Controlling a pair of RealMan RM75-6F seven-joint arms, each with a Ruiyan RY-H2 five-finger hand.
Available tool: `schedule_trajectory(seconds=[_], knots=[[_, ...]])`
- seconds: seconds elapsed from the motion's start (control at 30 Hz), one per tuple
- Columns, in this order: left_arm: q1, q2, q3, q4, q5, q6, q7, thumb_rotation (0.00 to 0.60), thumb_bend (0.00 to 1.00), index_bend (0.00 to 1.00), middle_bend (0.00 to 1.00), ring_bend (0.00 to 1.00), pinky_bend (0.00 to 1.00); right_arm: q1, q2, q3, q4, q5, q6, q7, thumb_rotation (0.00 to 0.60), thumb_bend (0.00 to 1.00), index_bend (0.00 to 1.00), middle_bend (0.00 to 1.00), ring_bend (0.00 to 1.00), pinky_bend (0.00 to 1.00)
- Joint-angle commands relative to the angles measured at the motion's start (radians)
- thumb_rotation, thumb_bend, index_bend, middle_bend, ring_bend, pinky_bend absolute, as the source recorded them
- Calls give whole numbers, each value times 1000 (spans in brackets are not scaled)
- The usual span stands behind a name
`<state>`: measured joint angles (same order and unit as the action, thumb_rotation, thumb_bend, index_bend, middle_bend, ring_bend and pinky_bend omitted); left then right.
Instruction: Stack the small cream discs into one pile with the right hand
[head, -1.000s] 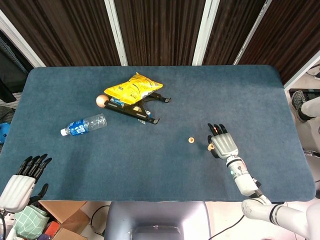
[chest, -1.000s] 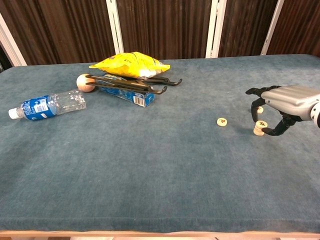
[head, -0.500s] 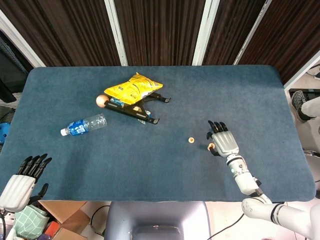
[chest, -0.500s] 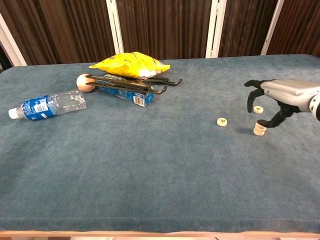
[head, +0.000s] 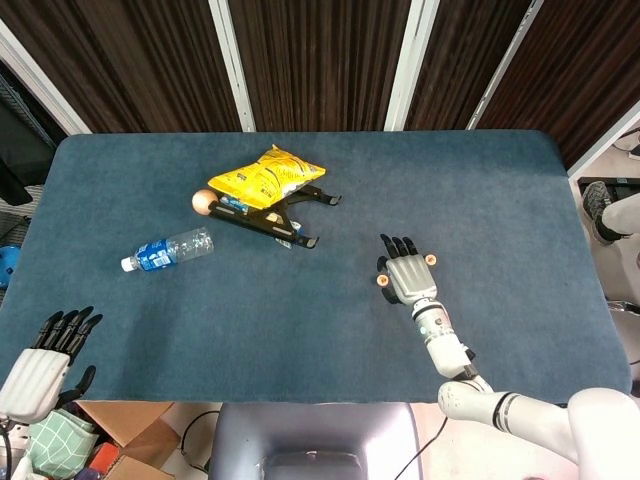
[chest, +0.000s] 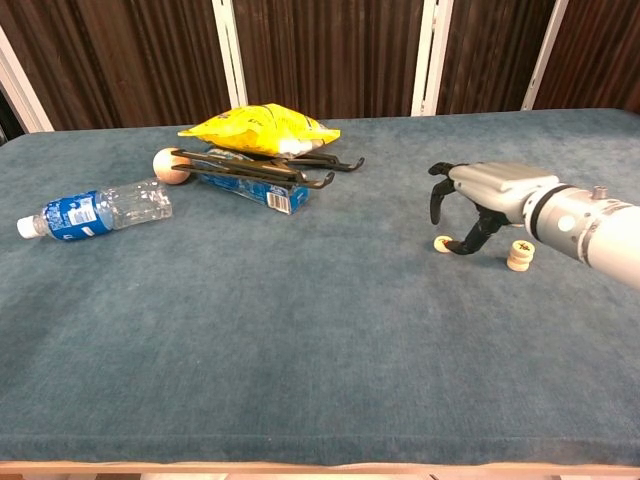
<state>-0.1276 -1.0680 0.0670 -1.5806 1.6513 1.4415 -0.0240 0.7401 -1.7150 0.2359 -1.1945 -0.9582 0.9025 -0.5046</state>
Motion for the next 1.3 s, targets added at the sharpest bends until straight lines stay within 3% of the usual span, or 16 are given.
schedule_trajectory(seconds=[0.03,0.97,1.1,1.3], knots=[[1,3,-1,1,-3,1,-7,600,472,0,0,0,37,12,-24,-4,32,12,1,-24,600,437,524,58,0,0],[-2,3,-4,0,-8,-6,-4,600,472,0,0,0,37,50,-81,-13,160,50,-52,-31,600,437,615,59,0,0],[-2,2,-4,0,-7,-5,-5,600,472,0,0,0,37,47,-69,-11,145,51,-44,-31,600,437,657,75,0,0],[-1,2,-4,1,-7,-2,-3,600,473,0,0,0,37,17,6,-20,24,-1,9,-3,600,438,668,79,0,0]])
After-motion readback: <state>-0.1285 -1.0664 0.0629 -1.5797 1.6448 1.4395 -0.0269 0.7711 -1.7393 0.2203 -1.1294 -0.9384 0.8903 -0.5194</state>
